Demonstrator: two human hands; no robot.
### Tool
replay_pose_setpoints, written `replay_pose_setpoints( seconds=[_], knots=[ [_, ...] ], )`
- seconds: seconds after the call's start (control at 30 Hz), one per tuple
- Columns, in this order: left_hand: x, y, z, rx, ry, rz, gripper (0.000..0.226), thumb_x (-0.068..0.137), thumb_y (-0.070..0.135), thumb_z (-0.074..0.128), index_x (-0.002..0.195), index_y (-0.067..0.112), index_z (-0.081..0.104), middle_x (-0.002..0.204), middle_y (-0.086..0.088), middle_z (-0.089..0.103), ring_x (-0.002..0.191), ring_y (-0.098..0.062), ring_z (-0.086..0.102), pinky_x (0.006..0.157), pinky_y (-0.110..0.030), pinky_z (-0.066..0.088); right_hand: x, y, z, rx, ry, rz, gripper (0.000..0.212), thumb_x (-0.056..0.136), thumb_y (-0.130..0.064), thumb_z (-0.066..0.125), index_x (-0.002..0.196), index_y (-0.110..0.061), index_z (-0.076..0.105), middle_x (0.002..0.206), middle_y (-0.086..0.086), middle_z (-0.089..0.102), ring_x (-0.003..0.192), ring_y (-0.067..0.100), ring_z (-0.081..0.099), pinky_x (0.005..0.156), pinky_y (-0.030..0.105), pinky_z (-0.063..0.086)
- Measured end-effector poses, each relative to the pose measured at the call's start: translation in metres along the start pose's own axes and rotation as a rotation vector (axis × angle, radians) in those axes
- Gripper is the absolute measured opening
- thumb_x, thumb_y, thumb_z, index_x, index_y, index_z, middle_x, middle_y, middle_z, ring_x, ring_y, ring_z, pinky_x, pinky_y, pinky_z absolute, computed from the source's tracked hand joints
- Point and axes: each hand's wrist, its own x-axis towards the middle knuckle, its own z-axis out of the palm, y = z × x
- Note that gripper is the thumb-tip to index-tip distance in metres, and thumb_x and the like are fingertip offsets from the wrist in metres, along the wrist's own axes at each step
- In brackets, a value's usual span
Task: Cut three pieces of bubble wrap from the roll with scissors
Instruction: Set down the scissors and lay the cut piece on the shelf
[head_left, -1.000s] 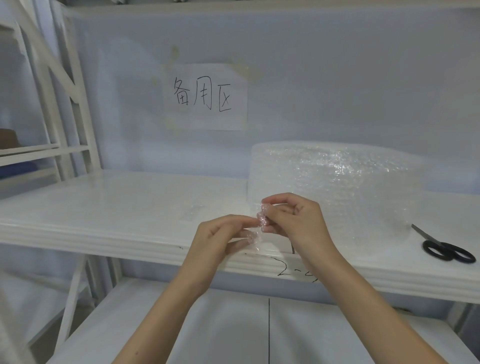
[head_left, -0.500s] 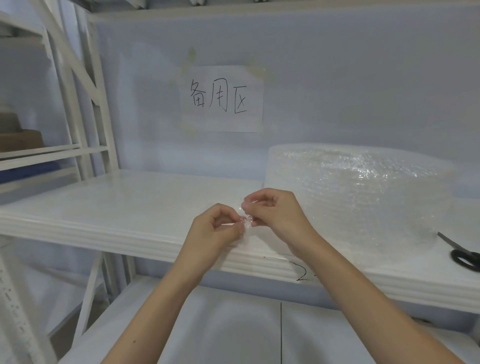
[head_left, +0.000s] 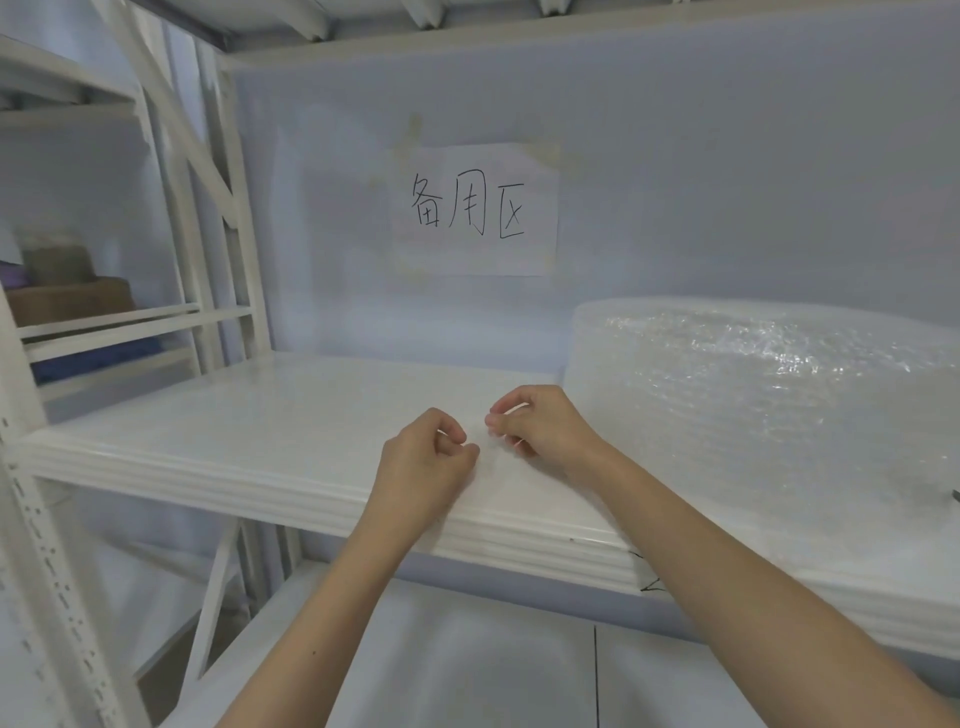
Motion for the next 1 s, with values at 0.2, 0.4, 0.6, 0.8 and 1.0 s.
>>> replay_pose_setpoints(
  seconds=[0.2, 0.4, 0.6, 0.8, 1.0],
  knots=[
    [0.002, -0.003, -0.008, -0.203, 0.043, -0.047, 0.008, 0.085, 0.016, 0.068, 0.087, 0.010, 0.063, 0.061, 0.007, 0.060, 0.058, -0.015, 0.066, 0.061, -0.030, 0.053, 0.021, 0.013, -0.002, -0.156, 0.021, 0.002, 0.014, 0.078, -0.018, 0.076, 0.085, -0.009, 0.069, 0.075, 0.009, 0.072, 0.059, 0.013, 0.060, 0.061, 0.025, 0.046],
    [0.005, -0.005, -0.012, -0.390, 0.012, -0.122, 0.006, 0.090, 0.012, 0.060, 0.092, 0.008, 0.063, 0.081, -0.011, 0.064, 0.057, -0.015, 0.068, 0.059, -0.023, 0.056, 0.028, 0.017, 0.005, -0.416, 0.043, -0.103, 0.019, 0.081, -0.020, 0.073, 0.092, -0.005, 0.071, 0.092, 0.008, 0.069, 0.085, 0.021, 0.062, 0.069, 0.027, 0.047],
    [0.005, -0.005, -0.013, -0.489, 0.002, -0.150, 0.009, 0.093, 0.008, 0.054, 0.090, 0.007, 0.062, 0.081, -0.010, 0.059, 0.065, -0.023, 0.065, 0.055, -0.022, 0.056, 0.028, 0.021, 0.004, -0.529, 0.085, -0.160, 0.022, 0.081, -0.024, 0.071, 0.098, -0.014, 0.060, 0.085, 0.006, 0.058, 0.073, 0.022, 0.055, 0.065, 0.029, 0.043],
    [0.006, -0.006, -0.013, -0.568, -0.005, -0.157, 0.011, 0.093, 0.008, 0.054, 0.086, 0.008, 0.062, 0.078, -0.009, 0.058, 0.063, -0.022, 0.062, 0.059, -0.028, 0.058, 0.018, 0.019, 0.000, -0.637, 0.023, -0.184, 0.026, 0.084, -0.036, 0.066, 0.089, -0.010, 0.071, 0.093, 0.002, 0.068, 0.087, 0.019, 0.060, 0.076, 0.029, 0.048],
    [0.006, -0.006, -0.012, -0.583, -0.007, -0.149, 0.012, 0.093, 0.007, 0.053, 0.087, 0.007, 0.063, 0.076, -0.008, 0.058, 0.059, -0.019, 0.062, 0.064, -0.033, 0.058, 0.009, 0.016, -0.002, -0.672, -0.056, -0.218, 0.041, 0.083, -0.042, 0.067, 0.104, -0.008, 0.070, 0.102, 0.005, 0.065, 0.094, 0.021, 0.059, 0.081, 0.030, 0.047]
  ],
)
